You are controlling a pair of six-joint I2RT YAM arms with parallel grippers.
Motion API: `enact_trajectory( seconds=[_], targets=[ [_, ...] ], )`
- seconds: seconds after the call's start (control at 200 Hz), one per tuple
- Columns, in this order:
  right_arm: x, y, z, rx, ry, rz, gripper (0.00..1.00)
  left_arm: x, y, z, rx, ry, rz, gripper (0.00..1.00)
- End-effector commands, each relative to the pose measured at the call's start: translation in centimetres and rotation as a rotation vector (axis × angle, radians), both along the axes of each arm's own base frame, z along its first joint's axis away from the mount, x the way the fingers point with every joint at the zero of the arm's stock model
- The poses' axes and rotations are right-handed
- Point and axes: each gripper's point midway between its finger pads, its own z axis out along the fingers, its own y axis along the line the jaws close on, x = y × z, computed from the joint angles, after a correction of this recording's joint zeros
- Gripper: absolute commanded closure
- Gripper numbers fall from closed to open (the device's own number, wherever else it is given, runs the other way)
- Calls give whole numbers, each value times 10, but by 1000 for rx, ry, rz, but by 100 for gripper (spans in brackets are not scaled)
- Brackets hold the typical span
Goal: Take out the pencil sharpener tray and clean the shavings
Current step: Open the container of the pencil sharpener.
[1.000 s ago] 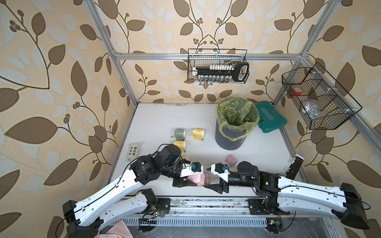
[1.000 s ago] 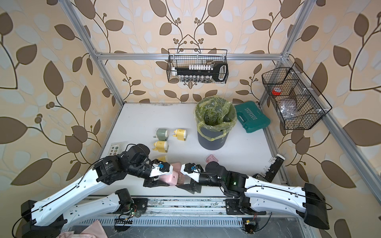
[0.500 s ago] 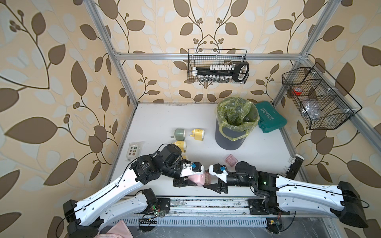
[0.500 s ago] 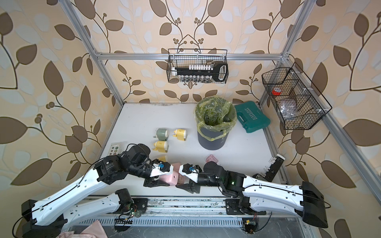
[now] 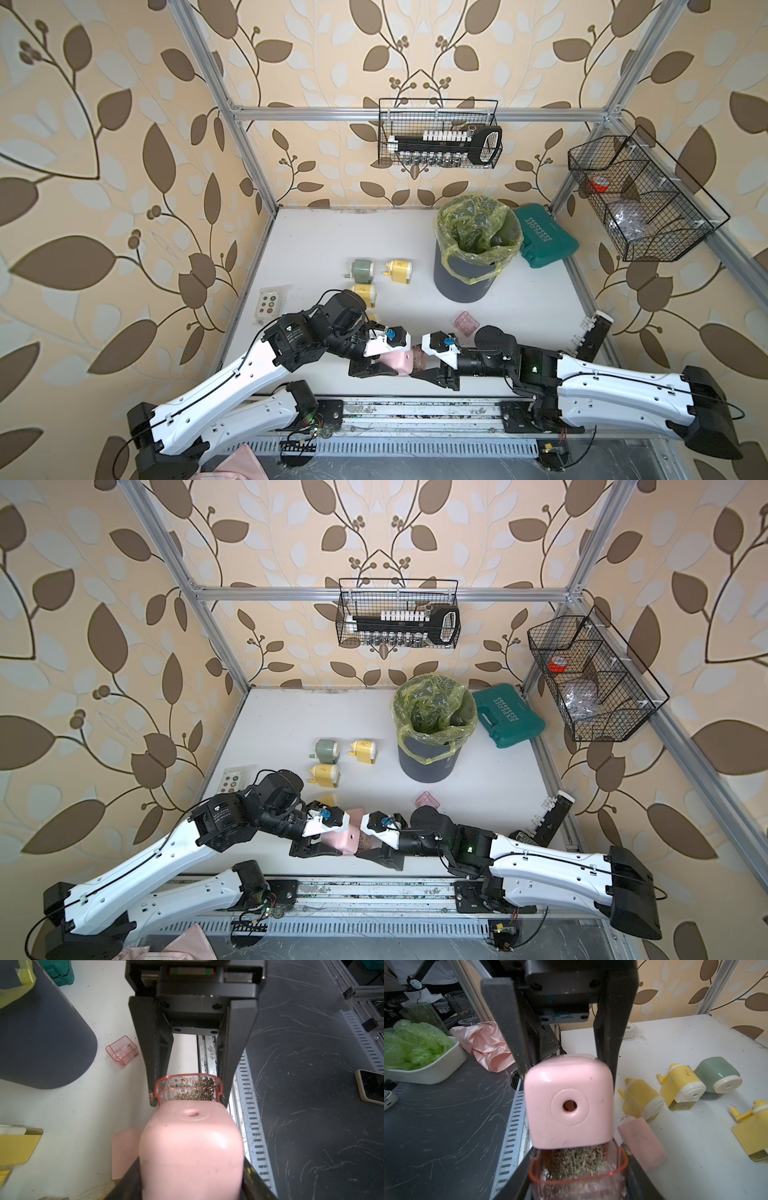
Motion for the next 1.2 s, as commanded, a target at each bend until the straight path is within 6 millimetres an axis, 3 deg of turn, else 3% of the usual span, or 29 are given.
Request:
enact_trajectory(
  seconds=[0.0, 0.425, 0.825, 0.91, 1.08, 1.195],
  targets=[
    [7, 0, 26, 72, -10, -42, 100, -5, -6, 9, -41, -7, -41, 100],
    [6, -33, 27, 69, -26, -112, 100, -6, 0, 1, -10, -10, -38, 100],
    [11, -73, 47, 77, -87, -212, 100, -4, 10, -2, 26, -55, -15, 100],
    [21, -83, 65, 116, -119, -288, 100, -4, 12, -1, 25, -67, -10, 100],
    [66, -116, 135, 230, -231, -614, 100, -2, 11, -5, 42, -62, -10, 100],
    [89, -117, 175, 154, -294, -717, 100, -2, 7, -6, 41, -45, -22, 100]
  ],
)
